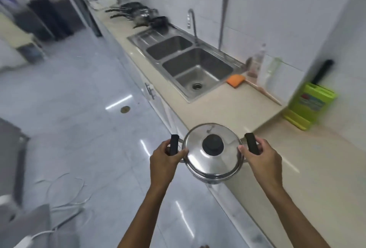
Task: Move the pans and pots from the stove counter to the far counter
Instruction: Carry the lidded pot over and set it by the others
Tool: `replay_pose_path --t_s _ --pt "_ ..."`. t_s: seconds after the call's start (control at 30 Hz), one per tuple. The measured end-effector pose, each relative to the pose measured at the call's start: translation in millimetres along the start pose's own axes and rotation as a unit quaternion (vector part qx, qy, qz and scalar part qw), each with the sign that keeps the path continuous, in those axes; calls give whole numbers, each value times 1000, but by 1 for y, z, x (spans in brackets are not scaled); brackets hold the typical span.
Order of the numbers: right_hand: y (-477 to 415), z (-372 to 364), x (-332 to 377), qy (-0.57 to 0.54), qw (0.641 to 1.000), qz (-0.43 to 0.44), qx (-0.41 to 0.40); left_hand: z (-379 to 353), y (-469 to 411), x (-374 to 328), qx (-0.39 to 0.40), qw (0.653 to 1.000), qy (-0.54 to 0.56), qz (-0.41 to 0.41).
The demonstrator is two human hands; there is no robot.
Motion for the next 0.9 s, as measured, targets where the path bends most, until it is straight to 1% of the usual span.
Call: replay_pose_path --t_s 0.17,0.27,0.37,0.47,0.57,0.63,0.77,0.9 --pt "-51 -107 56 -11 998 41 50 74 -85 0 -49 999 13 10" --pt "-79 -153 80 -14 995 54 77 101 -125 -3 -64 998 24 16" --pt "-124 -217 102 -10 993 68 100 130 -186 -5 -82 995 36 35" --pt "-178 -289 129 -26 989 82 120 160 -259 -12 -110 992 41 54" --pt "-227 -355 157 -43 985 84 145 186 -329 -22 -121 989 40 72" --pt "-262 -396 178 -40 984 89 147 205 -378 -34 -132 987 42 83" --pt "-329 -474 221 -45 979 98 172 240 -473 -58 -144 985 49 80" --pt "-391 -547 256 -50 978 113 167 270 -563 -76 -155 982 62 86"
Point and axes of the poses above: each hand's wrist, its own y-axis away from the middle knuckle, its own z-axis out of the back of the hand, x = y × z, the point moved 4 cm from there along -y, towards the middle knuckle, and after that the axes turned 11 degrees about z, right-handed, at the moved point
